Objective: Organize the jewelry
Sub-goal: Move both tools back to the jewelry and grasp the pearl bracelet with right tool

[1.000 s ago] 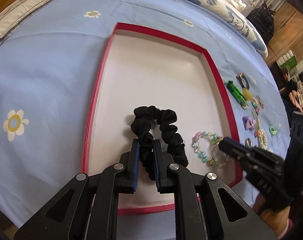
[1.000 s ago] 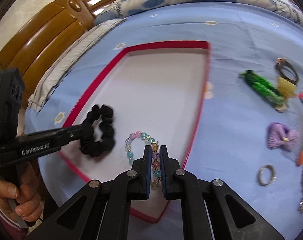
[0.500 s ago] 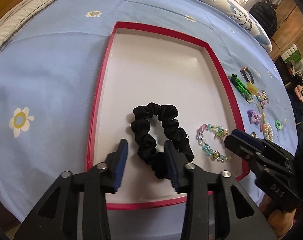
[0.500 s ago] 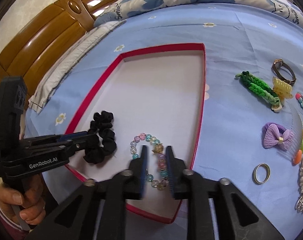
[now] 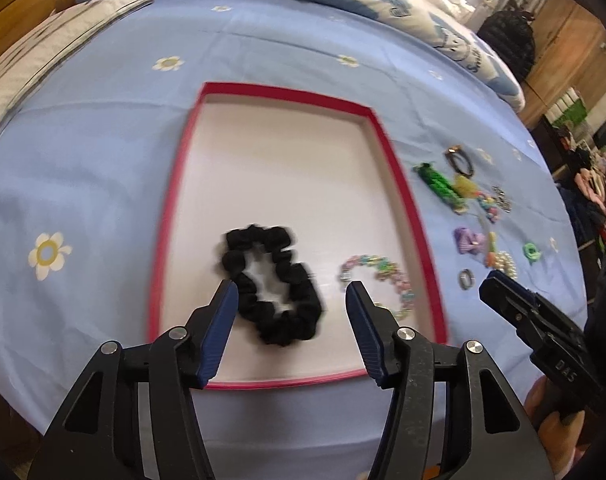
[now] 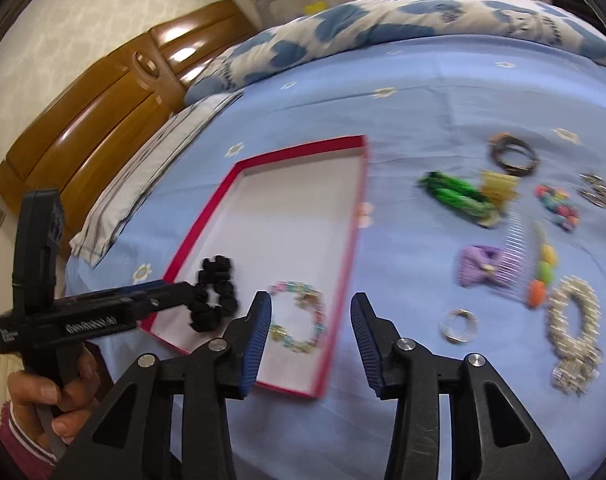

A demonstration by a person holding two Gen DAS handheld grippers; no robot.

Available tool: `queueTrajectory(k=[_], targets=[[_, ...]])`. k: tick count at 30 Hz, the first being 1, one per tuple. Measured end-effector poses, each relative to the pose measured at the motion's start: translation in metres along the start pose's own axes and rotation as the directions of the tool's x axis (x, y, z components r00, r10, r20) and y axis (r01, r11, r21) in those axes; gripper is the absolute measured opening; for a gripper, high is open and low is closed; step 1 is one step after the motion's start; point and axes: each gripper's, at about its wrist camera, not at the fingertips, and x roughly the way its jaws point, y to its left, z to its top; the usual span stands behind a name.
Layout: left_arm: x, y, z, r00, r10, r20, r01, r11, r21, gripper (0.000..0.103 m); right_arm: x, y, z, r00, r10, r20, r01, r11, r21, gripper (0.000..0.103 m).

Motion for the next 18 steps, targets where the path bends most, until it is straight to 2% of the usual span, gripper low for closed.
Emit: queueTrajectory(k=[7,11,16,18], targets=[[0.005,-0.045,0.005,0.999,-0.047,-0.01,0.047,0.996,0.07,0.055,-0.037,-0.063,-0.007,0.994,-0.099,0.05,0.091,0.986,0.14,0.046],[0.011,-0.071,0.009,0.998,-0.063,-0.024,0.065,0.991,0.116,0.055,-0.055,-0.092,-0.01,0.986,-0.154,0.063,0.14,0.973,0.183,0.053],[0.021,-0.096,0.013,0.996,-0.082,-0.04,0.087,0.983,0.16,0.055,-0.068,-0.117,-0.015,0.982,-0.173,0.074,0.153,0.962,0.225,0.053],[0.024,-0.106,0.014,0.995,-0.092,-0.045,0.098,0.979,0.176,0.055,-0.07,-0.125,-0.017,0.982,-0.176,0.064,0.155,0.957,0.245,0.057]])
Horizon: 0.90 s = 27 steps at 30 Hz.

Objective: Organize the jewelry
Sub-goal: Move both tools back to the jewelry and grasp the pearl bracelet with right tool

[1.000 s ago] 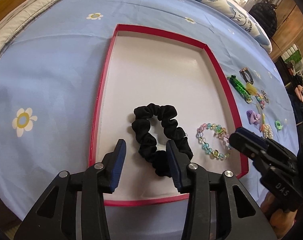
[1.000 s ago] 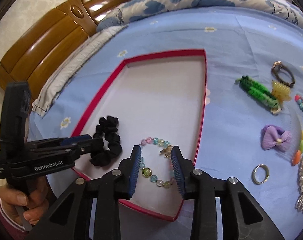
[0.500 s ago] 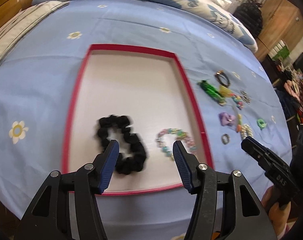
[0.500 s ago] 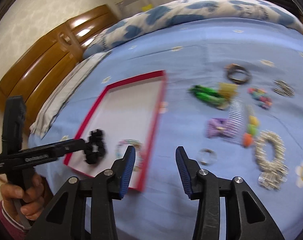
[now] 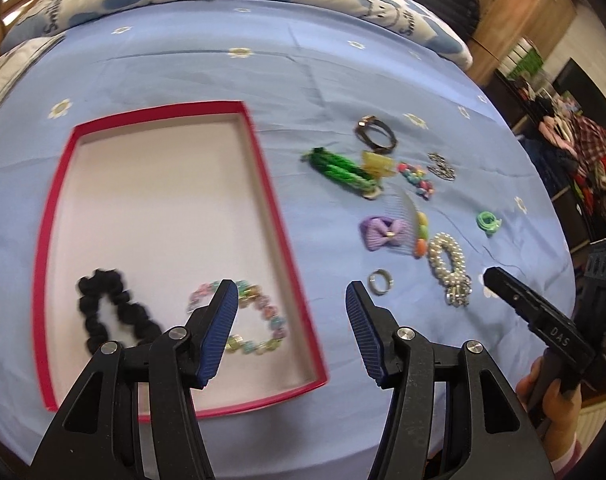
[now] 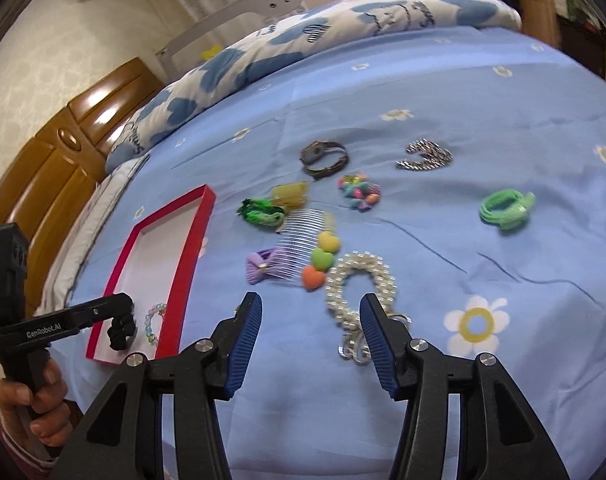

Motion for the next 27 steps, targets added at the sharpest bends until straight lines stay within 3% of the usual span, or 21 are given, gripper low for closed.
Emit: queueTrajectory(k=[11,21,24,27], targets=[[0.024,-0.044,0.012,0.999,-0.037,-0.026,0.039,0.994,0.103,0.055,0.002,-0.024,0.003,0.999,-0.054,-0.005,0.054,0.998,0.03,0.057],[0.054,-0.066,0.034,0.99,-0.122,-0.065,0.129,0.986,0.103,0.055,0.02,-0.033,0.012,0.997,-0.07,-0.04,0.07,0.997,0.018,0.057],[0.065,-0.074,0.043,0.986,-0.145,-0.083,0.154,0.982,0.109,0.054,0.027,-0.034,0.013,0.996,-0.07,-0.057,0.07,0.998,0.005,0.054],[0.082,-0.085,0.054,0.979,-0.172,-0.108,0.185,0.976,0.119,0.054,0.036,-0.038,0.013,0.994,-0.069,-0.083,0.069,0.998,0.008,0.04]])
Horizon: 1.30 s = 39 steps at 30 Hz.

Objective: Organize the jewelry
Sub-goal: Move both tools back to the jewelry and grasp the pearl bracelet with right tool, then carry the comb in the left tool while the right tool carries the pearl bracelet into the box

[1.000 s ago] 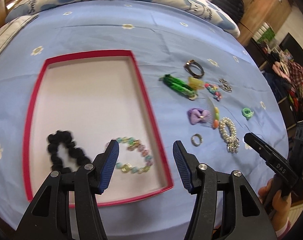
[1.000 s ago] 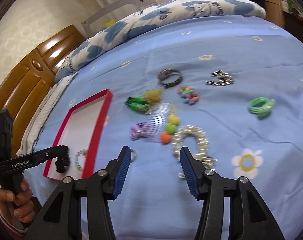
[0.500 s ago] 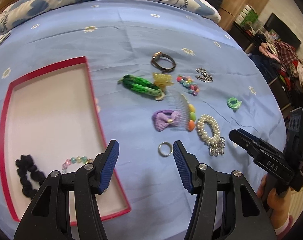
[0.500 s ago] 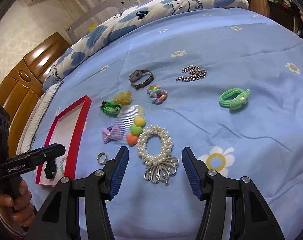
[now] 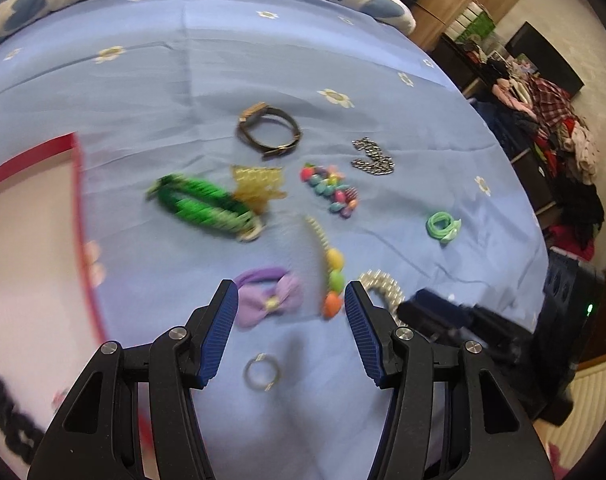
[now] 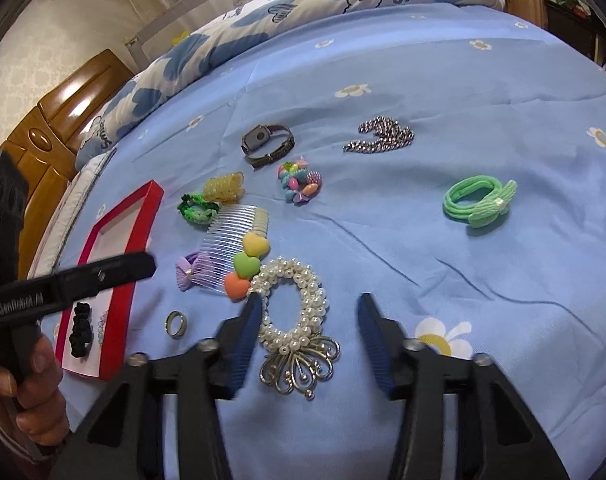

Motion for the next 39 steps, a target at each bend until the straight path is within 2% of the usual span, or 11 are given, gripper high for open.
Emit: queueTrajectory(k=[2,5,7,8,10,13,14,15,17,27,39], targets=[[0.016,-0.003,0.008,1.0,-0.006,-0.029,0.006,1.0,0.006,0.052,0.006,-0.002,0.0,1.0,0.0,-0.016,0.0,1.0,0.002,0.034],[0.035,-0.005,0.014,0.997,-0.023,-0.07,0.023,1.0,0.007,0.042,0.013,-0.002,0.0,0.999,-0.001,-0.035,0.001,1.0,-0.01,0.028],[0.045,-0.005,0.017,0.996,-0.029,-0.088,0.03,1.0,0.002,0.033,0.015,-0.001,-0.001,0.999,-0.005,-0.038,0.004,1.0,-0.02,0.026],[0.048,-0.005,0.017,0.995,-0.035,-0.094,0.035,0.999,-0.002,0.025,0.015,-0.001,-0.001,0.999,-0.005,-0.038,0.004,1.0,-0.022,0.022],[0.051,-0.005,0.018,0.994,-0.055,-0.098,0.054,0.998,-0.01,0.019,0.015,-0.004,-0.001,0.999,0.001,-0.038,-0.001,1.0,-0.012,0.015],[0.045,-0.008,0.017,0.994,-0.074,-0.08,0.074,0.997,-0.002,0.012,0.011,-0.006,-0.002,1.0,0.006,-0.023,-0.006,1.0,-0.003,0.014],[0.042,-0.009,0.017,0.994,-0.085,-0.074,0.086,0.996,0.002,0.005,0.009,-0.006,-0.003,1.0,0.007,-0.017,-0.007,1.0,0.003,0.014],[0.037,-0.01,0.016,0.993,-0.097,-0.066,0.097,0.995,0.003,0.002,0.007,-0.006,-0.003,1.0,0.012,-0.011,-0.012,1.0,0.01,0.014],[0.029,-0.011,0.015,0.995,-0.092,-0.047,0.093,0.996,0.006,0.002,-0.001,-0.006,-0.004,1.0,0.024,0.006,-0.024,0.999,0.021,0.014],[-0.031,0.012,-0.008,0.986,-0.158,0.047,0.161,0.984,-0.074,0.002,-0.03,0.01,0.002,0.996,0.047,0.076,-0.048,0.999,0.008,0.013],[-0.088,0.061,-0.05,0.983,-0.12,0.138,0.143,0.974,-0.177,0.002,-0.029,0.061,0.003,0.99,0.118,0.077,-0.114,0.992,-0.058,0.013]])
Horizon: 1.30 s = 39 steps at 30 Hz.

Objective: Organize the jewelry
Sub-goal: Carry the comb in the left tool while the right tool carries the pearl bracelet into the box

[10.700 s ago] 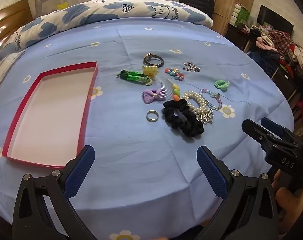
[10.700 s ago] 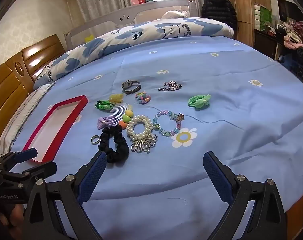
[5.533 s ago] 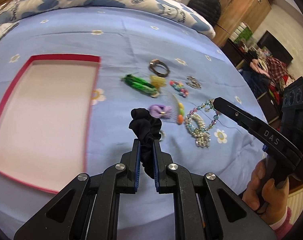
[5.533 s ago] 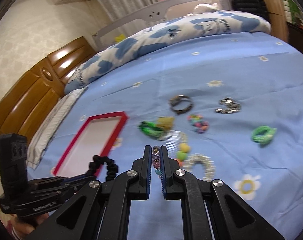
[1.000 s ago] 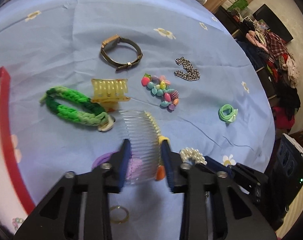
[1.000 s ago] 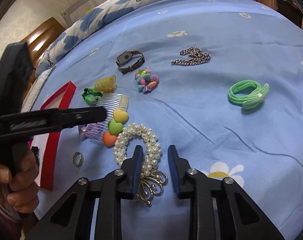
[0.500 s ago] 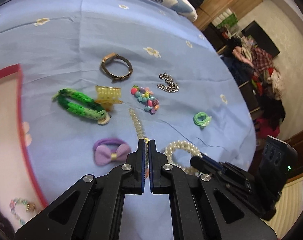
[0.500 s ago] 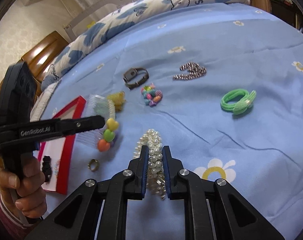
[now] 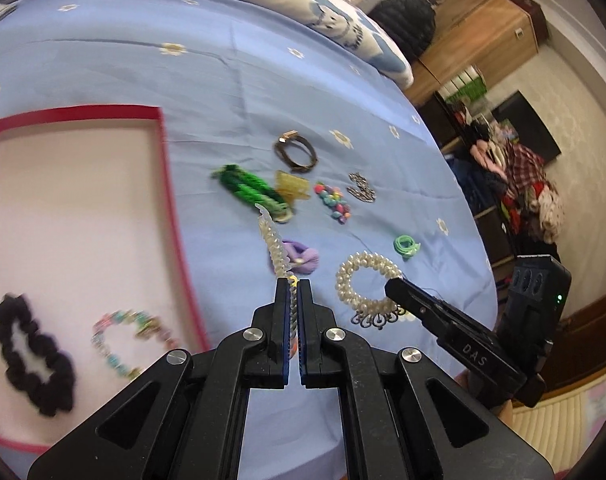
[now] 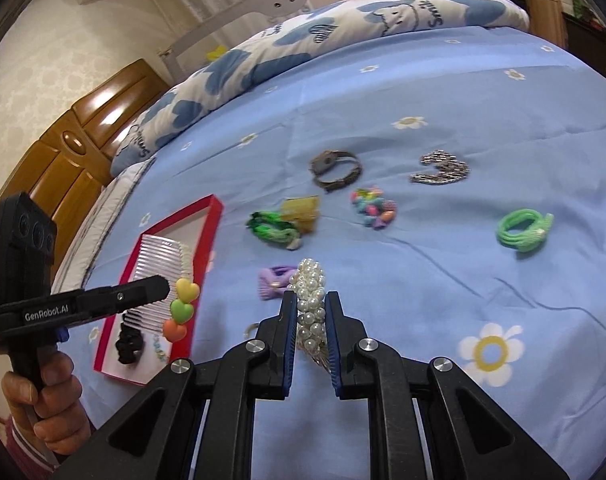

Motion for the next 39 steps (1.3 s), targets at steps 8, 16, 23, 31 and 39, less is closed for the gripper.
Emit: queueTrajectory(k=[8,16,23,31,39], targets=[[-0.027,0.036,-0.013,0.999,0.029,0.041,-0.025,0.997,-0.078,0.002,0.018,0.045,0.002,0.997,0.074,-0.023,-0.076,0.995,-0.062,0.013],[-0.048,0.076,-0.017,0.995,0.049,0.085,-0.034,0.986,-0.166,0.002,0.036,0.087,0.0,0.989,0.142,-0.049,-0.147,0.983,-0.11,0.013],[-0.055,0.099,-0.014,0.991,0.076,0.107,-0.052,0.976,-0.211,0.002,0.054,0.123,0.0,0.977,0.197,-0.08,-0.207,0.968,-0.143,0.013],[-0.05,0.126,-0.005,0.988,0.111,0.109,-0.083,0.968,-0.237,0.002,0.089,0.151,0.001,0.96,0.243,-0.142,-0.263,0.955,-0.14,0.014],[-0.036,0.156,-0.001,0.988,0.132,0.078,-0.108,0.959,-0.263,0.002,0.126,0.155,-0.006,0.955,0.211,-0.208,-0.241,0.961,-0.132,0.014]])
